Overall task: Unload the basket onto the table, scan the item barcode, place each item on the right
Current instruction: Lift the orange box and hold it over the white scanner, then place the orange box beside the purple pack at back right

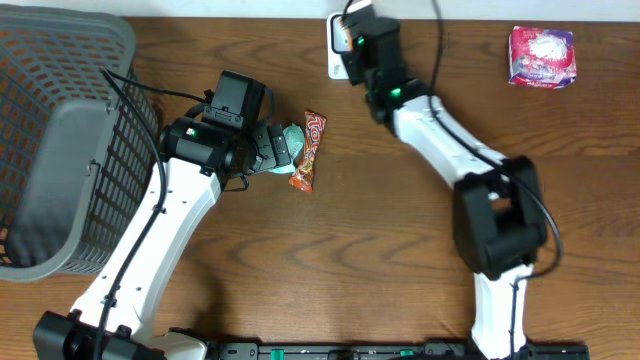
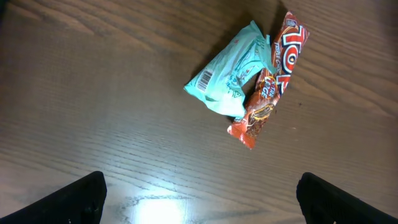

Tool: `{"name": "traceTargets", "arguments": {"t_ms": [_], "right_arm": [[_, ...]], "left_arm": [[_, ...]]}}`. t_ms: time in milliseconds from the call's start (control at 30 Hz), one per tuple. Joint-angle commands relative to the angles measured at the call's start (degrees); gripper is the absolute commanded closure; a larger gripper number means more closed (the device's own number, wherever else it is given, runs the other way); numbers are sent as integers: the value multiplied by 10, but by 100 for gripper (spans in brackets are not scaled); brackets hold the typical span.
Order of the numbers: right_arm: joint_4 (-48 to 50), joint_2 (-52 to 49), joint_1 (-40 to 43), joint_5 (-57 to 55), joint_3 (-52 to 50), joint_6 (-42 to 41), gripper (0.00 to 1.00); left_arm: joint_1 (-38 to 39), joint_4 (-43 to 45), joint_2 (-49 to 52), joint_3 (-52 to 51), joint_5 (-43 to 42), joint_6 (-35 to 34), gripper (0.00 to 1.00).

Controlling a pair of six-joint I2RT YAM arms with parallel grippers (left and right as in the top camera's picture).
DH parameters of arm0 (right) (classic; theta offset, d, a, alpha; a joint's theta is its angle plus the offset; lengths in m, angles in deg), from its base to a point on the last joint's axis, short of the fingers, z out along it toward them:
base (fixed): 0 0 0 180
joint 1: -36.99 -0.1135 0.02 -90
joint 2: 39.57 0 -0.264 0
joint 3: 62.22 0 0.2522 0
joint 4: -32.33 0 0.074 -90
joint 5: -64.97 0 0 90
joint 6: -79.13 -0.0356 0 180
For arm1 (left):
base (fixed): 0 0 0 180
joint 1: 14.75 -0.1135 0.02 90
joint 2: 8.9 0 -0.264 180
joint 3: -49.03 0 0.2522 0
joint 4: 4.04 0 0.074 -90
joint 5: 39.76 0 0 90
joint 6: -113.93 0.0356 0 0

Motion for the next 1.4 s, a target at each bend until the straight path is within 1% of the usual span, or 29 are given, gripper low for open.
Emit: {"name": "traceTargets", "arguments": {"t_ms": [0,67,200,233,333,400,433,533,667,767,867,967,1033,1200,1267,1333,1367], "right_arm": [[33,-17,-9,-50,1,31,99],[45,-17,-9,-50,3,37,99],[47,-17,-7,-47,13,115,99],[49,-17,-7,-48,13,178,99],[50,-22,-7,-48,13,301,99],[53,-26,-7,-50,13,349,99],[54,-28,-4,-50,13,354,99],[54,-29,2,-50,13,314,99],[40,-29,5,-34,15,174,99],[22,-29,7,8,22,88,99],[23,-29,11,23,45,24,99],[22,-33,19,68,69,13,99],[10,-42,26,59,87,13,99],[-36,-61,30,54,89,17,99],[-37,-64,29,47,89,37,99],[-32,-64,25,25,89,84,99],[-31,-64,21,2,89,122,99]], "left_arm": [[-2,-2,2,-2,5,-7,2],[-2,-2,2,-2,5,-7,2],[-2,-2,2,-2,5,-7,2],[-2,-2,2,-2,5,-7,2],[-2,-2,2,-2,5,-7,2],[-2,-2,2,-2,5,-7,2],[-2,-2,2,-2,5,-7,2],[-2,-2,2,-2,5,-7,2],[-2,-2,2,-2,5,-7,2],[-2,-2,2,-2,5,-7,2],[-2,-2,2,-2,5,-7,2],[-2,-2,2,-2,5,-7,2],[-2,-2,2,-2,5,-7,2],[-2,-2,2,-2,5,-7,2],[-2,-2,2,-2,5,-7,2],[-2,-2,2,-2,5,-7,2],[-2,-2,2,-2,5,-7,2]]}}
